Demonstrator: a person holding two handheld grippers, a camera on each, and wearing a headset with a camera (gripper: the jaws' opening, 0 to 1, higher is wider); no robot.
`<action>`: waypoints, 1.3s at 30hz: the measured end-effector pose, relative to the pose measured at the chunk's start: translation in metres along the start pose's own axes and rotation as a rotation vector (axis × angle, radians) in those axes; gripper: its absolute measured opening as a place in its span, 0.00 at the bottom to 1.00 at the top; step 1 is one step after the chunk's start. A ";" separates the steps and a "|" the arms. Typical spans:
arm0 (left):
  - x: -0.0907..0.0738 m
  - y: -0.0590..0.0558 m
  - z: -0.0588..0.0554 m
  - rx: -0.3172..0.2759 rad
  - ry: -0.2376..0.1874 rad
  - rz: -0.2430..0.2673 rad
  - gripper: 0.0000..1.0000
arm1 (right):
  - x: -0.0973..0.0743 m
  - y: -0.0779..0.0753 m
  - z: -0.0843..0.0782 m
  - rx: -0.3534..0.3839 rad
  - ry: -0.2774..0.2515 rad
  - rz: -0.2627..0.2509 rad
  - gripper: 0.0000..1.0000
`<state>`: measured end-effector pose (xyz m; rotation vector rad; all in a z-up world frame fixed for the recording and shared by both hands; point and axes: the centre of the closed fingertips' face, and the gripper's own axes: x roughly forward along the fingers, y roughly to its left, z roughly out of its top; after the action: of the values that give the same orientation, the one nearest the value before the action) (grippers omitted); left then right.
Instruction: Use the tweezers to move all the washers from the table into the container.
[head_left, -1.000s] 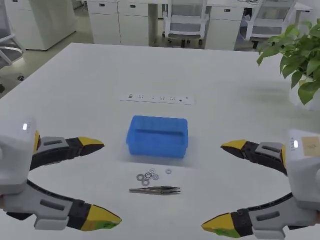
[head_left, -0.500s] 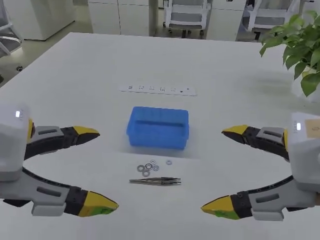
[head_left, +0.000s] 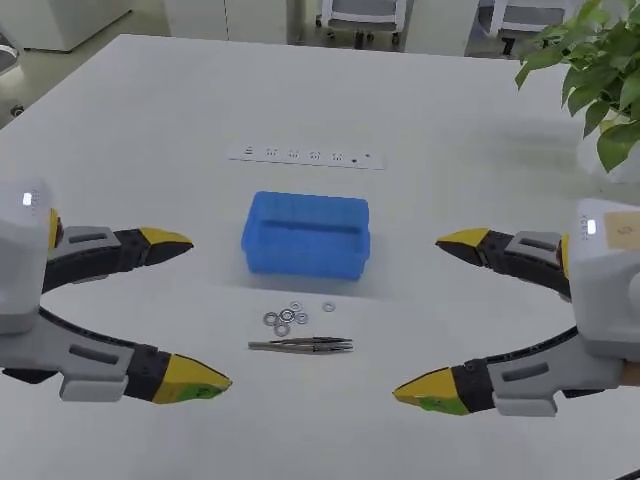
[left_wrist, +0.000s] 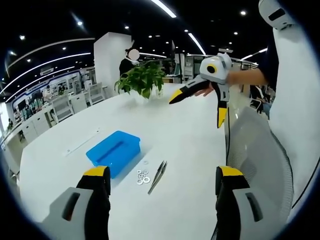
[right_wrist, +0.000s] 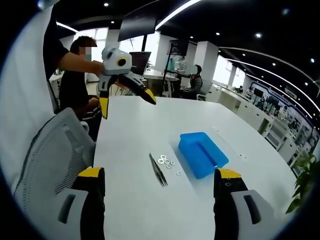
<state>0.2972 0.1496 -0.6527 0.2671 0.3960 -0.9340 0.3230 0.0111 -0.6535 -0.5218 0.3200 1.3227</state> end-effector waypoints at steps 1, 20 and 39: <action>0.000 0.003 -0.001 0.000 -0.002 0.005 0.92 | 0.001 -0.001 -0.001 0.002 0.005 0.001 0.90; 0.023 0.030 -0.029 0.020 0.062 0.024 0.84 | 0.042 -0.005 -0.023 0.044 0.077 0.053 0.81; 0.071 0.033 -0.076 0.023 0.177 -0.064 0.60 | 0.101 -0.008 -0.052 0.083 0.191 0.156 0.59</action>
<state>0.3456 0.1463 -0.7508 0.3611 0.5595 -0.9812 0.3574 0.0661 -0.7471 -0.5633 0.5814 1.4065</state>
